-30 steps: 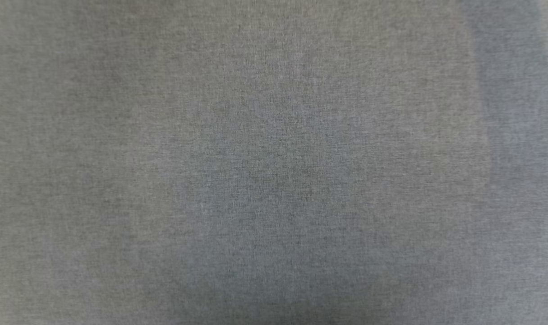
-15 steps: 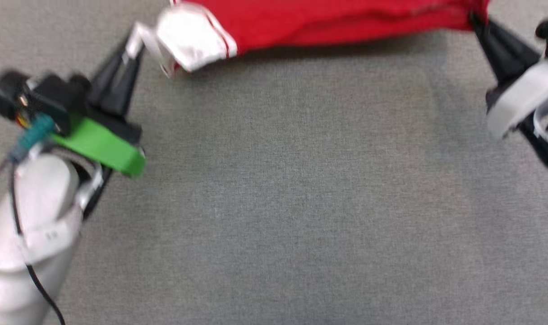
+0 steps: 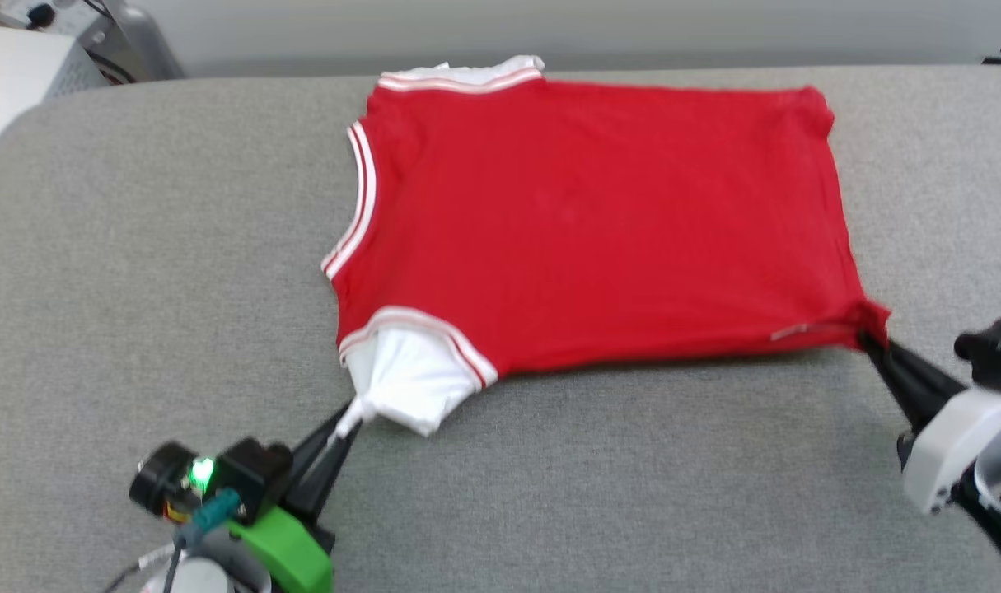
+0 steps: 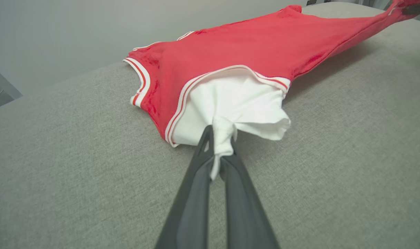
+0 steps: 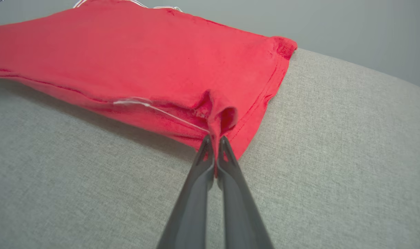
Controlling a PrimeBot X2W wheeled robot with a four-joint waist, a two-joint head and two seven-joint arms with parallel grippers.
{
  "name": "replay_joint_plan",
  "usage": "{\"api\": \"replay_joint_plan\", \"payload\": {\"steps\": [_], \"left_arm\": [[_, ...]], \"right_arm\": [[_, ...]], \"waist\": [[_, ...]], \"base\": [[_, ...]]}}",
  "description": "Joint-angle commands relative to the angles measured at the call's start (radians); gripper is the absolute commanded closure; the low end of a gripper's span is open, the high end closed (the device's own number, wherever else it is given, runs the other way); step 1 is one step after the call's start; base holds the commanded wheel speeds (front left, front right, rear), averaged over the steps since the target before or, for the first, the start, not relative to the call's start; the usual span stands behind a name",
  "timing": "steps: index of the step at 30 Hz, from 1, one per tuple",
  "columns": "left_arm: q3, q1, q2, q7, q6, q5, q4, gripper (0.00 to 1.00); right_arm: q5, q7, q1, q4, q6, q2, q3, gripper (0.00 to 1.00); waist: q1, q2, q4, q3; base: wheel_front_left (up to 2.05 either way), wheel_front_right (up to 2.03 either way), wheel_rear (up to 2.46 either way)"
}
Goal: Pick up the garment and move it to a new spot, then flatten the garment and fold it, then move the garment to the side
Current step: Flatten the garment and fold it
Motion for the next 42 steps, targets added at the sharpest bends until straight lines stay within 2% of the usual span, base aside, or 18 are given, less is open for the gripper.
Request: {"api": "replay_joint_plan", "payload": {"steps": [1,13,20,24,32,42], "left_arm": [[0.0,0.038,-0.003,-0.006,0.001,0.001,0.007,1.0],[0.017,0.348,-0.054,-0.006,0.041,-0.057,0.008,1.0],[-0.004,0.397,-0.048,0.006,0.029,-0.078,0.005,1.0],[0.006,0.347,-0.044,0.003,0.031,-0.061,-0.003,1.0],[0.007,0.156,-0.008,0.001,0.007,-0.012,-0.003,1.0],[-0.072,-0.155,0.037,0.02,-0.014,-0.014,0.11,1.0]], "right_arm": [[-0.007,0.007,0.045,-0.013,-0.001,0.004,-0.013,1.0],[-0.086,0.062,0.432,-0.106,-0.001,0.06,-0.196,1.0],[-0.114,0.096,0.545,-0.141,-0.001,0.108,-0.257,1.0],[-0.112,0.098,0.546,-0.163,-0.001,0.145,-0.303,1.0],[-0.097,0.11,0.485,-0.223,-0.001,0.163,-0.374,1.0],[-0.08,0.152,0.321,-0.239,-0.001,0.176,-0.363,1.0]], "waist": [[0.0002,0.0,0.015,-0.059],[0.0002,0.0,0.014,-0.154],[0.0002,0.0,0.023,-0.16],[0.0002,0.0,0.026,-0.156],[0.0002,0.0,0.006,-0.117],[0.0002,0.0,-0.045,-0.011]], "base": [[0.0,0.0,0.0],[0.0,0.0,0.0],[0.0,0.0,0.0],[0.0,0.0,0.0],[0.0,0.0,0.0],[0.0,0.0,0.0]]}}
